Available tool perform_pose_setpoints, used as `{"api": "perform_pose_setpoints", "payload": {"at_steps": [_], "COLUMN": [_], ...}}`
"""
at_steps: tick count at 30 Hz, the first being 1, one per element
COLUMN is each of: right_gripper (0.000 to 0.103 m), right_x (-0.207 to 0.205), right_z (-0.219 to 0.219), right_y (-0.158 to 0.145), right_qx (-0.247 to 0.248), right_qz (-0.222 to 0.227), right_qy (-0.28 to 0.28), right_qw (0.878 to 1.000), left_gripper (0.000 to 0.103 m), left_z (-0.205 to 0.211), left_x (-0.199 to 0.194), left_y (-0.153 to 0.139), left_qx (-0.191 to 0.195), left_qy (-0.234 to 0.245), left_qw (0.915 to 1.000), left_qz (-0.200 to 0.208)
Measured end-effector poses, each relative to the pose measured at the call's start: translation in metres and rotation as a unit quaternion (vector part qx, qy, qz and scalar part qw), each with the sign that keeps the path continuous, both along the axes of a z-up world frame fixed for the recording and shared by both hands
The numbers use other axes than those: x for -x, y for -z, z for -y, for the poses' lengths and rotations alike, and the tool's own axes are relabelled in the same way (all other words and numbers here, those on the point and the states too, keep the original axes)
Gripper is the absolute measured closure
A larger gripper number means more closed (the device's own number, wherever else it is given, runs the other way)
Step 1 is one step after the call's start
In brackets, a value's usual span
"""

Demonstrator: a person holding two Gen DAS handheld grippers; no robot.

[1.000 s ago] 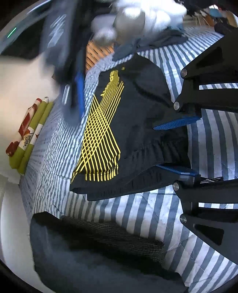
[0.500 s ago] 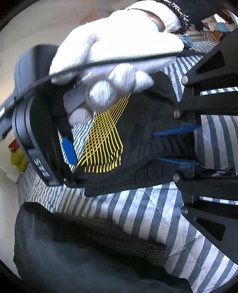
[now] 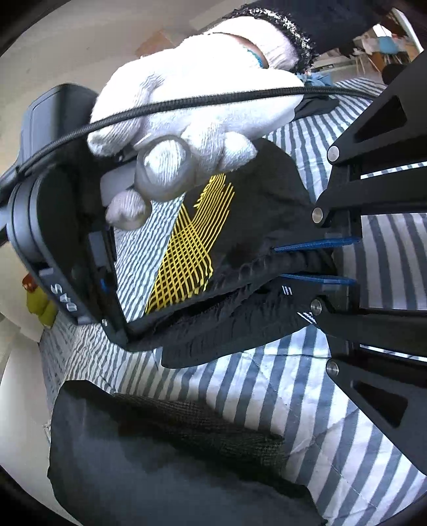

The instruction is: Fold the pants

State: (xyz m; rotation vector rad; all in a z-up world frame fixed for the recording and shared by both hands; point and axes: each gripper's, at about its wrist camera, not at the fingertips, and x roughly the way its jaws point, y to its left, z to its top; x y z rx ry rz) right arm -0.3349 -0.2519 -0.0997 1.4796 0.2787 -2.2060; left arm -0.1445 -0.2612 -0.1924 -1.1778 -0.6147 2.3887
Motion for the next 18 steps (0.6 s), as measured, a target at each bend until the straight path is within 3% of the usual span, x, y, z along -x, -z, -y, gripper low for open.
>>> {"api": "perform_pose_setpoints", "payload": {"at_steps": [5, 7, 11, 15, 18], "right_gripper": [0.095, 0.082, 0.074, 0.071, 0.071], "right_x": [0.004, 0.006, 0.005, -0.004, -0.023], "right_z": [0.019, 0.021, -0.005, -0.064, -0.122], "right_y": [0.035, 0.046, 0.024, -0.005, -0.013], "right_qx": [-0.038, -0.035, 0.027, 0.106, 0.133], "right_qz": [0.018, 0.034, 0.019, 0.005, -0.009], "right_qy": [0.008, 0.009, 0.019, 0.064, 0.105], "right_qw": [0.999, 0.999, 0.999, 0.992, 0.985], "left_gripper": [0.078, 0.072, 0.06, 0.06, 0.06], "left_z": [0.007, 0.012, 0.026, 0.019, -0.007], "left_x": [0.004, 0.002, -0.004, 0.01, 0.011], "left_y": [0.018, 0.015, -0.006, -0.016, -0.008], "left_qx": [0.005, 0.015, 0.007, 0.019, 0.033], "left_qy": [-0.01, -0.018, -0.042, -0.043, -0.022], "left_qw": [0.999, 0.9988, 0.9991, 0.9987, 0.9991], "left_qz": [0.044, 0.042, 0.005, -0.017, -0.015]}}
